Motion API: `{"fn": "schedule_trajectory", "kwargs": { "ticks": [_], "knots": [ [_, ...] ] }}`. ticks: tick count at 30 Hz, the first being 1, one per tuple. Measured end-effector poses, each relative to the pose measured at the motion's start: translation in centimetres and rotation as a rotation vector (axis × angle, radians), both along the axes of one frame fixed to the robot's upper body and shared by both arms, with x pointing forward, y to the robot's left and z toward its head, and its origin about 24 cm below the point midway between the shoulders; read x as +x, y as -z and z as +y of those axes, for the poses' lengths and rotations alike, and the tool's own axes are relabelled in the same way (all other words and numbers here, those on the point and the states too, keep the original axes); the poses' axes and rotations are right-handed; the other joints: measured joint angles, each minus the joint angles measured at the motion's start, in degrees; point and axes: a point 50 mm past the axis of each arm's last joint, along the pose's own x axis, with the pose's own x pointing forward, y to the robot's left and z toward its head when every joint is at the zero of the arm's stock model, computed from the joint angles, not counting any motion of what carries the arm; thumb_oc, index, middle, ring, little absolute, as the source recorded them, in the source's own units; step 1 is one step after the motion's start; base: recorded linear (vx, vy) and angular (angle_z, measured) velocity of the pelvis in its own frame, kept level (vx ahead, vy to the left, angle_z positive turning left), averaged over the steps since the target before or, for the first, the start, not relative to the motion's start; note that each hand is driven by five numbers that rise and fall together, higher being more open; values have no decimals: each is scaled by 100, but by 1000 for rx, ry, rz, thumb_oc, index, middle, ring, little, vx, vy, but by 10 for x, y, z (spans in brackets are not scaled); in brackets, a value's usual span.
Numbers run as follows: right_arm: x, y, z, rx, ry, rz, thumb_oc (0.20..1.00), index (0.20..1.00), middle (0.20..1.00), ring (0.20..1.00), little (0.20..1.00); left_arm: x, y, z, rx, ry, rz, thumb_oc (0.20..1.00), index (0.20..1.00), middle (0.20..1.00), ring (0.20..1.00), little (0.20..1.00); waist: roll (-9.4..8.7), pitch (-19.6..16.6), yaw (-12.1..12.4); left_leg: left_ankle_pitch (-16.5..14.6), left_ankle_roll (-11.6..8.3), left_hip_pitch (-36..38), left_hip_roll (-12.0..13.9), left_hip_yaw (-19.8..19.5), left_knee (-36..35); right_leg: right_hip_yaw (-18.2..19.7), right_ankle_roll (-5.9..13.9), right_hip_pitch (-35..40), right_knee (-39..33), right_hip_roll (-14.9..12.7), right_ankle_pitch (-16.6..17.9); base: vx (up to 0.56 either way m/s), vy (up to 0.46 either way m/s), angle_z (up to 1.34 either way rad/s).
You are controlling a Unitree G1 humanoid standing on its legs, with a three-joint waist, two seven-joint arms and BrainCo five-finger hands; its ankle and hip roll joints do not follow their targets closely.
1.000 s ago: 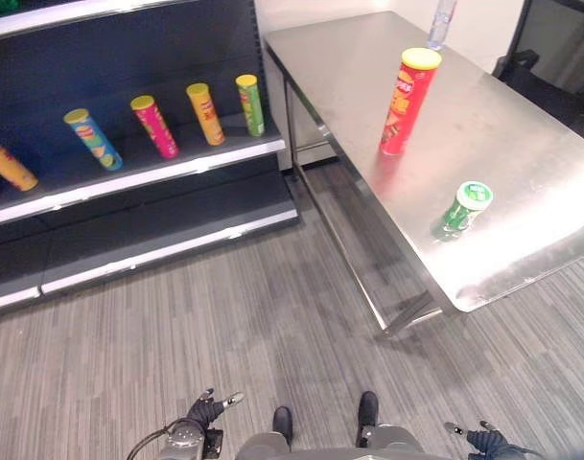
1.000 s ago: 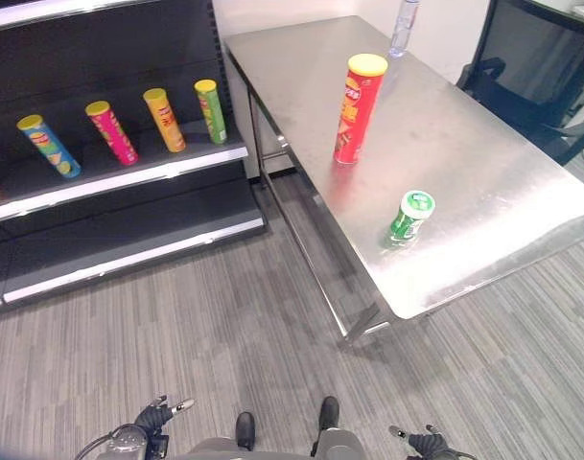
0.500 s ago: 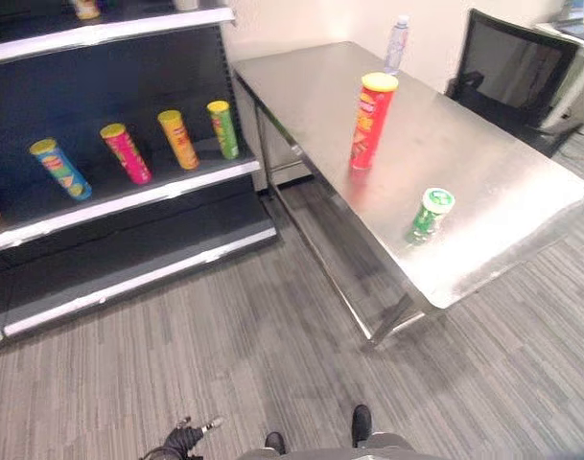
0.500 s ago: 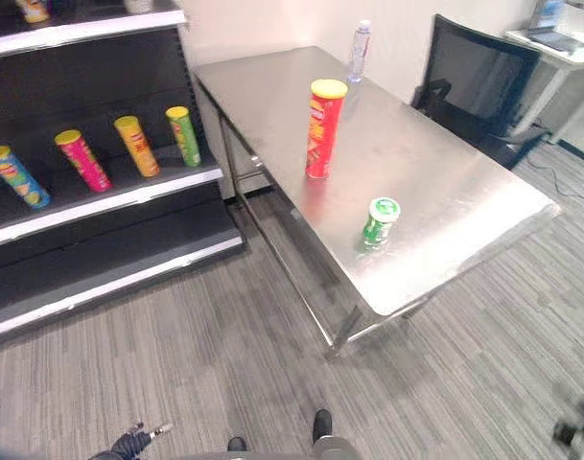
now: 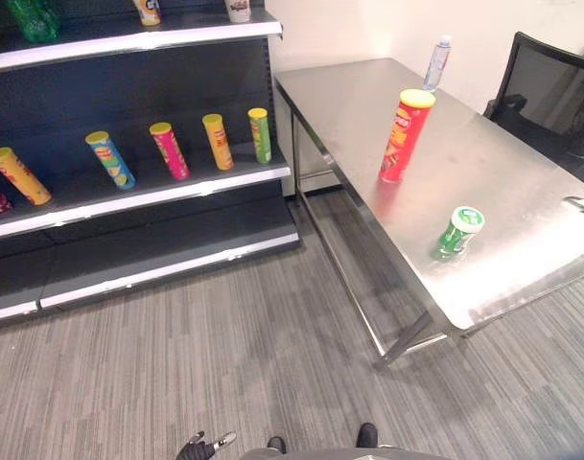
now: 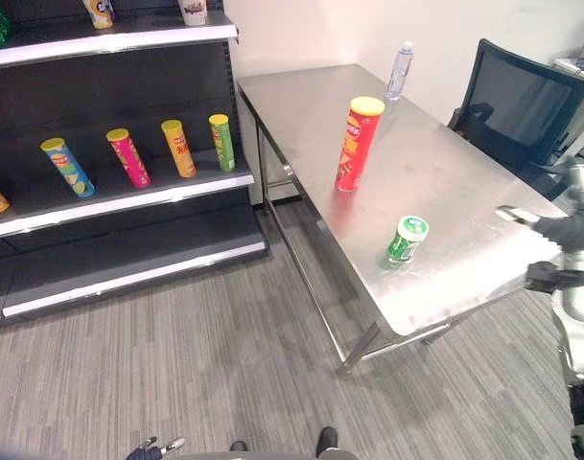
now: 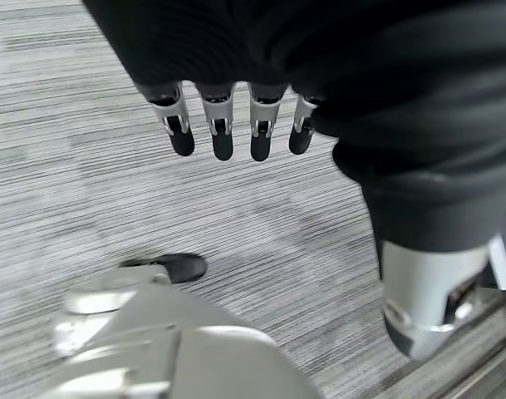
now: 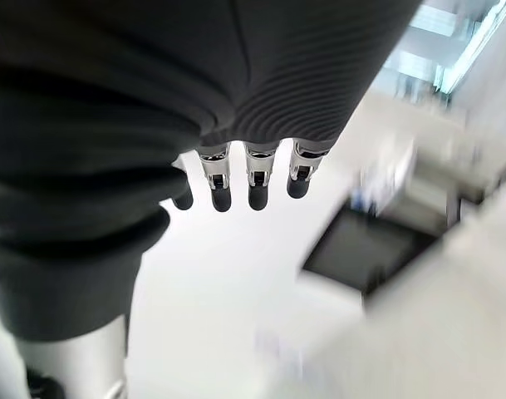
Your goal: Put the goods on the table back onto the shelves and tidy them up.
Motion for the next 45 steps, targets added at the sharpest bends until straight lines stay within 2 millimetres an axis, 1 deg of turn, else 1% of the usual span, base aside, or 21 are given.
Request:
{"fn": "schedule_trajectory", "kwargs": {
  "ticks": [1,2,4,6,8,10,14,22,26,33,39,40,45],
  "knots": [
    [4,7,8,-10,-58,57,1000,1000,1000,1000,1000,0,0,0,-2,1,0,1000,1000,1000,1000,1000,-8,7,10,-1,-1,-15,1,-27,-2,-41,-8,16,0,-3,-10,-5,-22,8],
    [8,14,13,-21,-92,103,1000,1000,1000,1000,1000,0,0,0,-5,2,-1,1000,1000,1000,1000,1000,-15,11,-3,-9,-13,1,1,-45,-4,-55,-2,27,-4,-3,-24,-5,-15,11],
    [10,27,21,-35,-149,187,1000,1000,1000,1000,1000,4,0,-2,-13,7,-10,1000,1000,1000,1000,1000,-14,17,55,-9,-12,-13,-1,-83,-5,-81,28,35,-8,-6,-71,-6,-17,9],
    [17,35,29,-47,-188,242,1000,1000,1000,1000,1000,2,0,-2,-14,7,-8,1000,1000,1000,1000,1000,-7,37,58,-26,-37,-12,-2,-101,-34,-97,46,55,-10,-7,-101,-7,-11,6],
    [18,42,36,-65,-222,280,1000,1000,1000,1000,1000,2,0,-2,-15,7,-9,1000,1000,1000,1000,1000,3,49,79,-29,-40,-38,-1,-137,-34,-115,47,54,-11,-7,-123,-7,-4,8],
    [18,45,37,-77,-230,299,1000,1000,1000,1000,1000,2,0,-2,-14,6,-8,1000,1000,1000,1000,1000,2,70,85,-29,-40,-55,-2,-156,-34,-145,50,49,-10,-9,-129,-7,-7,9],
    [18,51,30,-103,-189,342,1000,1000,1000,1000,1000,2,0,-1,-11,5,-10,1000,1000,1000,1000,1000,-21,143,123,-27,-38,-94,-6,-270,-32,-249,51,65,-6,-17,-135,2,-4,11],
    [18,50,28,-182,-158,339,1000,1000,1000,1000,1000,4,0,-1,0,1,-16,1000,1000,1000,1000,1000,-8,211,150,-5,-7,-136,-32,-353,2,-386,4,65,19,-48,-126,-1,2,8],
    [22,45,24,-196,-126,319,1000,1000,1000,1000,1000,5,-1,1,3,2,-19,1000,1000,1000,1000,1000,-31,302,155,-6,-8,-163,-42,-360,2,-388,4,62,19,-60,-127,0,0,0],
    [26,52,22,-218,-107,369,1000,1000,1000,1000,1000,8,-1,0,5,4,-27,1000,1000,1000,1000,1000,-63,323,189,-6,-8,-172,-43,-363,2,-397,3,57,19,-61,-128,0,0,0],
    [25,53,22,-217,-112,378,1000,1000,1000,1000,1000,8,-1,1,8,2,-27,1000,1000,1000,1000,1000,-83,337,188,-6,-9,-178,-45,-388,1,-400,4,54,19,-62,-130,0,0,0],
    [25,53,22,-216,-113,379,200,200,200,200,200,8,-1,1,9,2,-27,1000,1000,1000,1000,1000,-90,340,188,-6,-8,-179,-45,-388,1,-400,4,52,19,-63,-130,0,0,0],
    [25,53,22,-214,-113,378,200,200,200,200,200,9,-1,1,9,3,-29,1000,1000,1000,1000,1000,-112,355,189,-6,-8,-180,-45,-387,2,-400,4,51,19,-63,-130,0,0,0]
  ]
}}
